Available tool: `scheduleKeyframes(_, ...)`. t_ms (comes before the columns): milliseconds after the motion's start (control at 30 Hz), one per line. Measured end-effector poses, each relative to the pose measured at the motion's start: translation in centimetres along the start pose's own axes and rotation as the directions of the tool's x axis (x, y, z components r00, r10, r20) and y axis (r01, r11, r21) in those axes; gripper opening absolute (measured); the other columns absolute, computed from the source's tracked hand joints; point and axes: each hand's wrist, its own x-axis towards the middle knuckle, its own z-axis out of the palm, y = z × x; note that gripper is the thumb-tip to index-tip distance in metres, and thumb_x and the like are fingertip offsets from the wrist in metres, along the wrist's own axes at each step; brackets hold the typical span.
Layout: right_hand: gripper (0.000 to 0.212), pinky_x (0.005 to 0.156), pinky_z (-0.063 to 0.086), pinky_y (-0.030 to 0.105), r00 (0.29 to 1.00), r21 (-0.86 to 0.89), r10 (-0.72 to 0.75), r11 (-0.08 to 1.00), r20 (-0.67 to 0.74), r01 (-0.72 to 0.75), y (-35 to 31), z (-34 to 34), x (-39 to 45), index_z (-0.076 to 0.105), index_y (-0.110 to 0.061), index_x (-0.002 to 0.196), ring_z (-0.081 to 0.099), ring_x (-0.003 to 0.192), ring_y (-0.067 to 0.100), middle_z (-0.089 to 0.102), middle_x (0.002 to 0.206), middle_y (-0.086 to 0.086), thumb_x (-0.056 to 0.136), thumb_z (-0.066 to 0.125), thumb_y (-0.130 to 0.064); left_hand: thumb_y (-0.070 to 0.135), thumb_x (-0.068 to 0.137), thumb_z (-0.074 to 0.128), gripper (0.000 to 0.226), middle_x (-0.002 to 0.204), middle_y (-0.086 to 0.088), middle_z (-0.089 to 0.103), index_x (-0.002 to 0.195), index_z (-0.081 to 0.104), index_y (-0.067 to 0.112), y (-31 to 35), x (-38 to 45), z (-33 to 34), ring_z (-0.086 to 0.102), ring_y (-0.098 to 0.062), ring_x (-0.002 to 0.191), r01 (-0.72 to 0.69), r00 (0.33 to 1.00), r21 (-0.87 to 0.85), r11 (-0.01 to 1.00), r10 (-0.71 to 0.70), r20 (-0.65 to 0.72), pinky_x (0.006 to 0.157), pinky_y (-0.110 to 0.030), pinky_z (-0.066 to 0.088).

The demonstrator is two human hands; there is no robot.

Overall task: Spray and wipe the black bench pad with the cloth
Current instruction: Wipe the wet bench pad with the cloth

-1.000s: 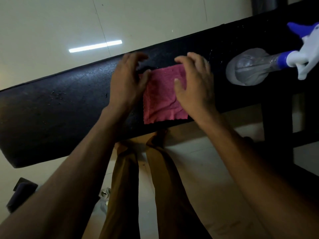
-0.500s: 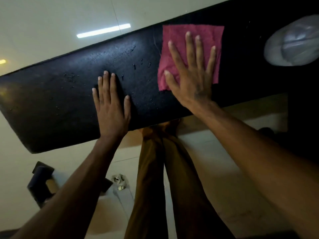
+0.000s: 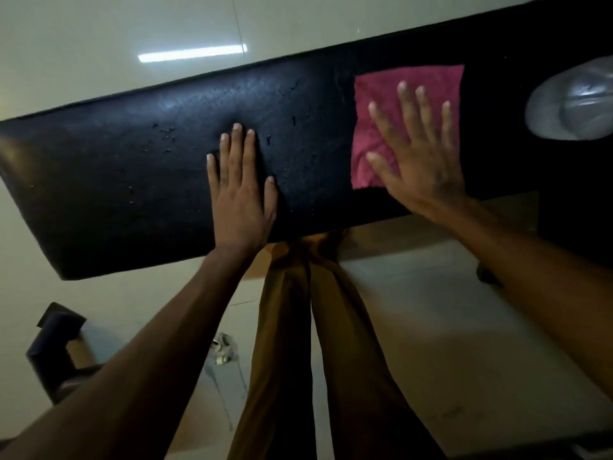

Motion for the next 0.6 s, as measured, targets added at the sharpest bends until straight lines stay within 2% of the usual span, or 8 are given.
scheduleKeyframes(133, 0.083, 0.118, -0.008, 0.063, 0.982, 0.062, 0.186, 0.981, -0.027, -0.184, -4.7, -0.8, 2.8, 0.005, -0.027, 0.162, -0.001, 0.154, 0.043, -0.002, 0.166, 0.026, 0.096, 0.021, -0.076, 0.034, 0.105, 0.039, 0.065, 0.169, -0.014, 0.011, 0.161, 0.017, 0.008, -0.3, -0.1, -0.3, 0.005, -0.029, 0.157, -0.017, 1.000, -0.023, 1.000, 0.017, 0.009, 0.128, -0.048, 0.000)
scheduleKeyframes(200, 0.083, 0.119, -0.006, 0.063, 0.993, 0.077, 0.114, 0.991, -0.015, -0.112, -6.2, -0.6, 1.5, 0.008, -0.027, 0.162, -0.001, 0.154, 0.042, -0.001, 0.166, 0.025, 0.096, 0.023, -0.075, 0.032, 0.105, 0.042, 0.066, 0.170, -0.013, 0.009, 0.161, 0.016, 0.009, -0.4, 0.0, -0.9, 0.003, -0.028, 0.157, -0.018, 0.999, -0.043, 0.999, 0.020, 0.043, 0.128, -0.046, -0.002)
scheduleKeyframes(300, 0.074, 0.124, -0.002, 0.060, 0.991, 0.053, -0.116, 0.992, 0.066, 0.113, -5.0, 0.3, -2.6, 0.008, -0.030, 0.162, -0.005, 0.156, 0.035, -0.003, 0.169, 0.017, 0.099, 0.023, -0.067, 0.029, 0.104, 0.048, 0.070, 0.170, -0.010, 0.006, 0.162, 0.013, 0.011, -0.7, 0.1, -1.9, 0.000, -0.025, 0.157, -0.041, 0.994, -0.072, 0.997, 0.048, 0.101, 0.128, -0.043, -0.004)
scheduleKeyframes(367, 0.069, 0.125, 0.001, 0.058, 0.981, 0.044, -0.142, 0.990, 0.133, 0.137, -3.3, 0.5, -4.3, 0.002, -0.035, 0.161, -0.008, 0.156, 0.029, -0.007, 0.170, 0.010, 0.101, 0.021, -0.063, 0.030, 0.104, 0.048, 0.072, 0.170, -0.010, 0.002, 0.162, 0.010, 0.012, -1.0, 0.1, -2.3, -0.003, -0.024, 0.157, -0.058, 0.989, -0.055, 0.997, 0.065, 0.133, 0.128, -0.043, -0.004)
scheduleKeyframes(467, 0.069, 0.124, 0.001, 0.058, 0.984, 0.050, -0.054, 0.998, 0.169, 0.046, -2.8, 0.0, -3.4, -0.004, -0.037, 0.160, -0.012, 0.155, 0.027, -0.011, 0.169, 0.006, 0.100, 0.013, -0.065, 0.034, 0.104, 0.045, 0.074, 0.170, -0.011, -0.002, 0.162, 0.005, 0.011, -0.7, 0.1, -2.2, -0.005, -0.025, 0.157, -0.063, 0.986, -0.012, 0.998, 0.065, 0.155, 0.128, -0.045, -0.003)
scheduleKeyframes(600, 0.078, 0.121, -0.016, 0.058, 0.986, 0.197, 0.093, 0.973, 0.139, -0.120, -6.6, -1.0, 0.4, -0.009, -0.032, 0.160, -0.020, 0.153, 0.032, -0.019, 0.167, 0.012, 0.096, 0.012, -0.071, 0.031, 0.103, 0.047, 0.075, 0.170, -0.012, -0.001, 0.162, 0.006, 0.010, -0.2, 0.0, -2.2, -0.005, -0.026, 0.157, -0.042, 0.989, -0.017, 0.999, 0.044, 0.138, 0.128, -0.046, -0.003)
